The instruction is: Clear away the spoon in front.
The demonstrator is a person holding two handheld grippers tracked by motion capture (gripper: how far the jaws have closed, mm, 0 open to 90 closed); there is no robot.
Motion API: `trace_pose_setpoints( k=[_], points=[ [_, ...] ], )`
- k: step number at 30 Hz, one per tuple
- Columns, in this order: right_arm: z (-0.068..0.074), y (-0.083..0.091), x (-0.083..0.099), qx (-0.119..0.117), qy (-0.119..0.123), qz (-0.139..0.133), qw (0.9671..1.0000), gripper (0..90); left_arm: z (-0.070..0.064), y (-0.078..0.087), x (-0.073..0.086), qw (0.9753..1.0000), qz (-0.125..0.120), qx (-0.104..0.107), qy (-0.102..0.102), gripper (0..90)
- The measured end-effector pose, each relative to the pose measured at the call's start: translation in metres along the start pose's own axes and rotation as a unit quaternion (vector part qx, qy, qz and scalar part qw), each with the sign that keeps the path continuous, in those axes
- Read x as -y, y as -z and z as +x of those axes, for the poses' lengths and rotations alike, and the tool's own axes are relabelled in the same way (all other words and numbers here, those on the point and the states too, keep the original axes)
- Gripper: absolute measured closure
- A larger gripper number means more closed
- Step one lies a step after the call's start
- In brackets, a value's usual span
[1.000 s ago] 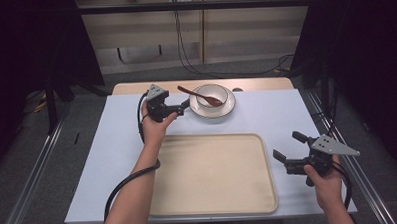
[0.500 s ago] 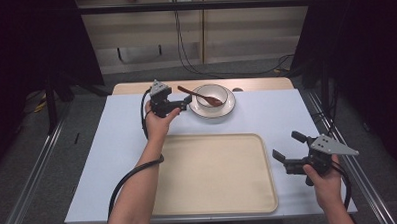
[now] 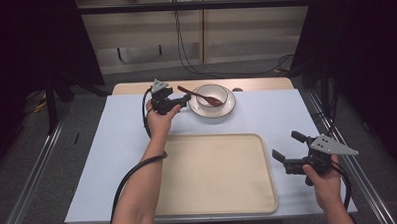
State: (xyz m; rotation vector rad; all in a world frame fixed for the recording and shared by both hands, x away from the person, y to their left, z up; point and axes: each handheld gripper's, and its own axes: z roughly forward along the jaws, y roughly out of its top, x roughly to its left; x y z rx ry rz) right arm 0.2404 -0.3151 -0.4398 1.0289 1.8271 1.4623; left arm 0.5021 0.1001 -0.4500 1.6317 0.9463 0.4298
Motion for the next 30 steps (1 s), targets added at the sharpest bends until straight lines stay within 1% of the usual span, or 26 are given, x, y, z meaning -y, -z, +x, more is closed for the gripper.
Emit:
trace_pose_setpoints(
  k=[1,2,3,5,6,7,9,10,11,12,13,14,17,18,21,22,23,24,25,26,27,29,30],
  points=[
    [0.0,0.0,0.0,0.0,0.0,0.0,1.0,2.2,0.0,0.0,0.0,1.0,0.0,0.0,0.0,14.8],
    [0.0,0.0,0.0,0.0,0.001,-0.001,1.0,2.2,0.0,-0.002,0.0,1.0,0.005,0.0,-0.002,15.4],
    [0.0,0.0,0.0,-0.002,0.002,0.0,1.0,2.2,0.0,-0.003,0.0,1.0,-0.002,0.006,-0.001,16.4],
    [0.0,0.0,0.0,-0.002,0.003,0.0,1.0,2.2,0.001,-0.005,0.0,1.0,0.004,0.0,-0.003,18.7],
    [0.0,0.0,0.0,-0.001,0.001,0.0,1.0,2.2,0.002,-0.006,0.0,1.0,0.0,0.004,0.0,19.8],
    [0.0,0.0,0.0,0.0,-0.002,0.0,1.0,2.3,0.002,-0.006,0.0,1.0,0.0,0.004,0.0,21.4],
    [0.0,0.0,0.0,-0.002,0.001,0.001,1.0,2.3,0.002,-0.008,0.001,1.0,0.006,0.0,0.001,23.6],
    [0.0,0.0,0.0,-0.001,0.002,0.001,1.0,2.3,0.003,-0.009,0.001,1.0,0.004,0.006,0.002,24.9],
    [0.0,0.0,0.0,0.0,0.002,0.001,1.0,2.3,0.003,-0.009,0.001,1.0,0.004,0.006,0.002,25.3],
    [-0.001,0.0,0.0,0.0,0.002,0.001,1.0,2.3,0.004,-0.01,0.002,1.0,0.002,0.003,0.007,26.5],
    [-0.001,0.0,0.0,0.0,0.001,0.0,1.0,2.3,0.004,-0.01,0.002,1.0,0.002,0.003,0.007,27.7],
    [-0.001,0.0,0.0,0.0,0.001,0.0,1.0,2.3,0.004,-0.011,0.002,0.9999,0.003,0.004,0.012,28.8],
    [-0.001,-0.001,0.0,-0.001,0.001,-0.001,1.0,2.3,0.006,-0.012,0.003,0.9998,0.001,0.01,0.016,32.7],
    [-0.001,-0.001,0.0,-0.002,0.001,0.0,1.0,2.3,0.007,-0.012,0.004,0.9997,-0.001,0.017,0.016,33.7],
    [-0.002,-0.002,0.0,-0.003,0.001,-0.001,1.0,2.3,0.006,-0.013,0.004,0.9999,-0.005,0.011,0.011,38.3],
    [-0.002,-0.002,0.0,-0.003,0.001,-0.001,1.0,2.3,0.006,-0.014,0.004,0.9998,-0.006,0.017,0.01,40.0],
    [-0.002,-0.002,0.0,-0.004,0.0,0.0,1.0,2.3,0.006,-0.014,0.004,0.9998,-0.005,0.018,0.012,41.9],
    [-0.002,-0.002,0.0,-0.003,0.001,-0.001,1.0,2.3,0.006,-0.014,0.004,0.9996,-0.004,0.018,0.019,43.4],
    [-0.002,-0.002,0.0,-0.003,0.001,-0.001,1.0,2.3,0.006,-0.015,0.005,0.9995,-0.004,0.023,0.021,44.6],
    [-0.002,-0.002,0.0,-0.003,0.0,-0.001,1.0,2.3,0.006,-0.015,0.005,0.9994,0.001,0.031,0.019,46.5],
    [-0.002,-0.002,0.001,-0.004,0.001,0.0,1.0,2.3,0.005,-0.016,0.005,0.9995,0.003,0.023,0.022,48.7],
    [-0.002,-0.002,0.001,-0.002,0.002,0.002,1.0,2.3,0.005,-0.016,0.005,0.9993,0.003,0.031,0.022,52.9],
    [-0.001,-0.003,0.001,-0.003,0.002,0.003,1.0,2.3,0.004,-0.017,0.005,0.9992,0.001,0.033,0.024,53.3]
  ],
)
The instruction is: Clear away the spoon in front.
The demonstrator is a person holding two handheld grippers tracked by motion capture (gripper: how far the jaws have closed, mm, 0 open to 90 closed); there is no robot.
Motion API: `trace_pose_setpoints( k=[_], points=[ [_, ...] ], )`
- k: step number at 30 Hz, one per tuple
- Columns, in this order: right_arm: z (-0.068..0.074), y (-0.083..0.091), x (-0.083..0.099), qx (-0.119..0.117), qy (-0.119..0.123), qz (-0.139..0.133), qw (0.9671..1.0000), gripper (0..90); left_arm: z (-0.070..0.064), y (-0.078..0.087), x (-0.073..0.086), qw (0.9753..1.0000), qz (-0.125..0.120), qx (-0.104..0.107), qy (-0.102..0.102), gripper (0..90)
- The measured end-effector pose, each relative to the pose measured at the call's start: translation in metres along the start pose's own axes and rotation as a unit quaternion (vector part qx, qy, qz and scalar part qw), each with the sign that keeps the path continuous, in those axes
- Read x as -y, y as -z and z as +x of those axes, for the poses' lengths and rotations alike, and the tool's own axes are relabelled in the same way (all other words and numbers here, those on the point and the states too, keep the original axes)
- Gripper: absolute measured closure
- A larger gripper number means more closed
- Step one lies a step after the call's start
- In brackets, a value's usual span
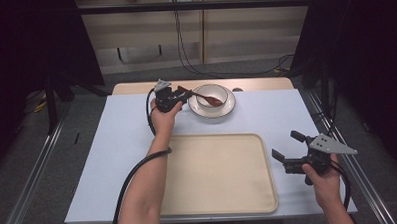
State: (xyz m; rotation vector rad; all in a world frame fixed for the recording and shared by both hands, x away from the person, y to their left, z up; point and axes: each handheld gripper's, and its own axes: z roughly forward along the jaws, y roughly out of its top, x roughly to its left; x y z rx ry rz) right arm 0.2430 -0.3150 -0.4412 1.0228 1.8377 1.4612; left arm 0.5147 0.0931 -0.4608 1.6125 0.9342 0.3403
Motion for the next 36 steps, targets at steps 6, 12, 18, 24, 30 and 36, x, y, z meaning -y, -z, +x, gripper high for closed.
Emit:
trace_pose_setpoints(
  k=[6,12,18,24,30,36],
  points=[
    [0.0,0.0,0.0,-0.002,0.0,0.001,1.0,2.3,-0.001,-0.001,-0.001,0.9998,-0.01,0.017,0.008,60.0],
    [-0.001,0.0,0.0,-0.001,0.0,0.001,1.0,2.3,-0.002,0.0,-0.003,0.9992,-0.02,0.03,0.016,65.9],
    [-0.001,0.0,0.0,-0.001,-0.001,0.001,1.0,2.3,-0.003,0.001,-0.005,0.9983,-0.026,0.044,0.027,69.8],
    [-0.001,-0.001,0.0,0.0,-0.002,0.002,1.0,2.3,-0.005,0.002,-0.007,0.9979,-0.028,0.05,0.029,73.4],
    [-0.001,-0.001,0.001,0.001,-0.003,0.002,1.0,2.3,-0.007,0.003,-0.01,0.9962,-0.045,0.062,0.04,78.5],
    [-0.001,0.0,0.001,0.002,-0.004,0.003,1.0,2.3,-0.01,0.007,-0.018,0.9955,-0.048,0.074,0.036,82.6]
  ],
)
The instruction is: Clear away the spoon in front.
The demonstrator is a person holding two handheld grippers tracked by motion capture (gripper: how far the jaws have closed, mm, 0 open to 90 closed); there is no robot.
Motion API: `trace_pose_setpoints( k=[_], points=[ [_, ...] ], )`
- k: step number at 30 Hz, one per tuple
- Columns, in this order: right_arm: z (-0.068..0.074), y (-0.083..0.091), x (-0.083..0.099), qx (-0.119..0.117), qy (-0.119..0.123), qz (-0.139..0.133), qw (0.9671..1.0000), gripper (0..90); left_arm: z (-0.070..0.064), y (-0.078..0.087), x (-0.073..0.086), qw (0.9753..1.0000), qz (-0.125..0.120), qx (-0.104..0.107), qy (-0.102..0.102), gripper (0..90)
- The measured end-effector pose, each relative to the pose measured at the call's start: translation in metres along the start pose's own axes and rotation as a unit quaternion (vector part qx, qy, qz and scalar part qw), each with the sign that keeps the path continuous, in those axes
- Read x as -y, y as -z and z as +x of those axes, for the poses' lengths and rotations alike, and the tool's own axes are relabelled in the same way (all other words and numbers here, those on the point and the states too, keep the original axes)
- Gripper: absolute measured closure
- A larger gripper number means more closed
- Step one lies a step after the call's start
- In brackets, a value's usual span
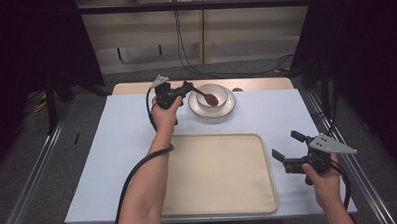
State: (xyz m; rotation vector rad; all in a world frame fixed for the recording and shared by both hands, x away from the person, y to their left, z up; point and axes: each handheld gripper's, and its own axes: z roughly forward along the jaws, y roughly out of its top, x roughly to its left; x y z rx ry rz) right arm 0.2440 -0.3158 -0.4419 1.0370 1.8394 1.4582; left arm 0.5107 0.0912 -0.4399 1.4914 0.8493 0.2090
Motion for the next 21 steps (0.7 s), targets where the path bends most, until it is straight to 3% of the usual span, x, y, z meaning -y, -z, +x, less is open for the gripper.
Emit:
trace_pose_setpoints(
  k=[8,10,12,13,18,21],
  points=[
    [0.001,0.0,0.0,-0.006,0.001,-0.005,1.0,2.2,-0.009,0.006,-0.016,0.9997,-0.024,0.01,0.001,83.6],
    [0.001,0.0,0.0,-0.005,0.002,-0.004,1.0,2.2,-0.013,0.007,-0.021,0.9991,-0.039,0.009,0.014,83.6],
    [0.001,0.0,0.0,-0.004,0.002,-0.004,1.0,2.2,-0.012,0.012,-0.026,0.9994,-0.03,0.012,-0.008,83.6],
    [0.001,0.0,0.0,-0.007,0.003,-0.003,1.0,2.2,-0.014,0.012,-0.027,0.9991,-0.039,0.015,0.004,83.6],
    [0.001,-0.002,0.0,-0.006,0.003,-0.003,1.0,2.2,-0.018,0.021,-0.036,0.999,-0.04,0.016,-0.01,83.6],
    [0.002,-0.002,0.0,-0.009,0.001,-0.003,1.0,2.2,-0.021,0.027,-0.043,0.9986,-0.049,0.017,-0.007,83.6]
  ],
)
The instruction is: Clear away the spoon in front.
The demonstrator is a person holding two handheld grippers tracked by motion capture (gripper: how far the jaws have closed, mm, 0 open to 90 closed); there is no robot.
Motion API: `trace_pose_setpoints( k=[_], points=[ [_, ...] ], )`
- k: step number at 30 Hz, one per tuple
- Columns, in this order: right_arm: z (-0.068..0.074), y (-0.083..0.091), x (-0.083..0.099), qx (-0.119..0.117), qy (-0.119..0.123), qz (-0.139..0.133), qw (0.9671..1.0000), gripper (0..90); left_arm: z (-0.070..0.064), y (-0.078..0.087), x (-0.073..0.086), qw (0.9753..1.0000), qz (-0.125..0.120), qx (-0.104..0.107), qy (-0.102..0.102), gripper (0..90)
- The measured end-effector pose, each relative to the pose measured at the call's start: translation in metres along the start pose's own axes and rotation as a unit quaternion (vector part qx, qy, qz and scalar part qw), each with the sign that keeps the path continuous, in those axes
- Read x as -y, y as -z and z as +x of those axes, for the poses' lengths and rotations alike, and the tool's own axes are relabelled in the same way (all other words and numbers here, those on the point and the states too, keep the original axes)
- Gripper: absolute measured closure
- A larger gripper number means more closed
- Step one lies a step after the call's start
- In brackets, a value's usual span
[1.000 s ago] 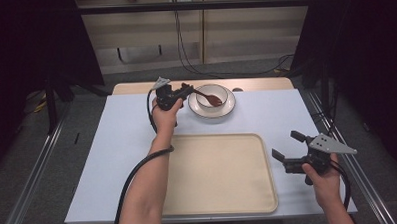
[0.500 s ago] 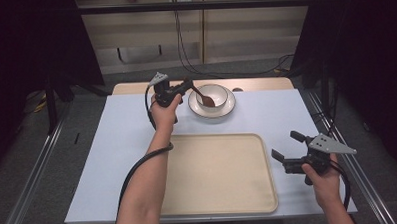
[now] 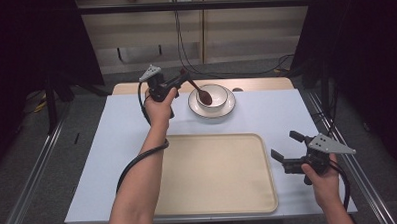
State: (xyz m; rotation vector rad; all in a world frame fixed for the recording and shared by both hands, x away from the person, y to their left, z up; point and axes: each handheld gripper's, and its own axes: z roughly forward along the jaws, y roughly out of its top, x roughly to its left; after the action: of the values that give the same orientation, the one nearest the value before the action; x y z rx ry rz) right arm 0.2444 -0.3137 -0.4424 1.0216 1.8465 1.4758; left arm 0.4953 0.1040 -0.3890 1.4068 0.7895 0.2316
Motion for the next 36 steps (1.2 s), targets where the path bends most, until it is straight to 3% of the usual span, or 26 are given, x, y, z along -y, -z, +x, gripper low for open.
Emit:
trace_pose_setpoints(
  k=[3,4,5,11,16,18,19,20,21,29,33,36],
  points=[
    [0.0,0.0,0.0,0.0,0.003,0.001,1.0,2.2,-0.001,0.007,-0.008,0.9999,0.004,0.002,-0.012,83.6],
    [0.0,0.0,0.0,0.001,0.003,-0.001,1.0,2.2,-0.004,0.008,-0.01,1.0,-0.003,0.002,-0.005,83.7],
    [0.0,0.0,0.0,0.002,0.002,-0.002,1.0,2.2,-0.003,0.011,-0.012,0.9998,0.006,0.003,-0.016,83.6],
    [0.0,-0.001,0.0,0.0,0.002,-0.002,1.0,2.2,-0.008,0.021,-0.02,1.0,0.001,0.003,-0.008,83.6],
    [0.0,-0.001,0.0,0.002,0.006,0.0,1.0,2.2,-0.009,0.032,-0.024,0.9992,0.029,0.011,-0.024,83.7],
    [0.0,0.0,0.0,0.002,0.007,0.0,1.0,2.2,-0.01,0.036,-0.026,0.9991,0.034,0.014,-0.022,83.6],
    [0.0,0.0,0.0,0.002,0.007,0.001,1.0,2.2,-0.013,0.037,-0.026,0.9997,0.021,0.013,-0.001,83.7],
    [0.0,0.0,0.0,0.002,0.007,0.001,1.0,2.2,-0.011,0.041,-0.028,0.999,0.035,0.02,-0.017,83.6],
    [0.001,-0.001,0.0,0.001,0.006,0.001,1.0,2.2,-0.012,0.042,-0.028,0.9992,0.033,0.021,-0.01,83.6],
    [0.001,-0.001,0.0,-0.003,0.009,0.0,1.0,2.2,-0.017,0.055,-0.028,0.998,0.055,0.032,-0.005,83.6],
    [0.002,-0.001,0.0,0.001,0.01,0.0,1.0,2.2,-0.017,0.059,-0.026,0.9967,0.071,0.037,-0.014,83.6],
    [0.002,-0.001,0.0,-0.002,0.009,0.002,1.0,2.2,-0.02,0.062,-0.024,0.9962,0.075,0.043,-0.006,83.7]
  ],
)
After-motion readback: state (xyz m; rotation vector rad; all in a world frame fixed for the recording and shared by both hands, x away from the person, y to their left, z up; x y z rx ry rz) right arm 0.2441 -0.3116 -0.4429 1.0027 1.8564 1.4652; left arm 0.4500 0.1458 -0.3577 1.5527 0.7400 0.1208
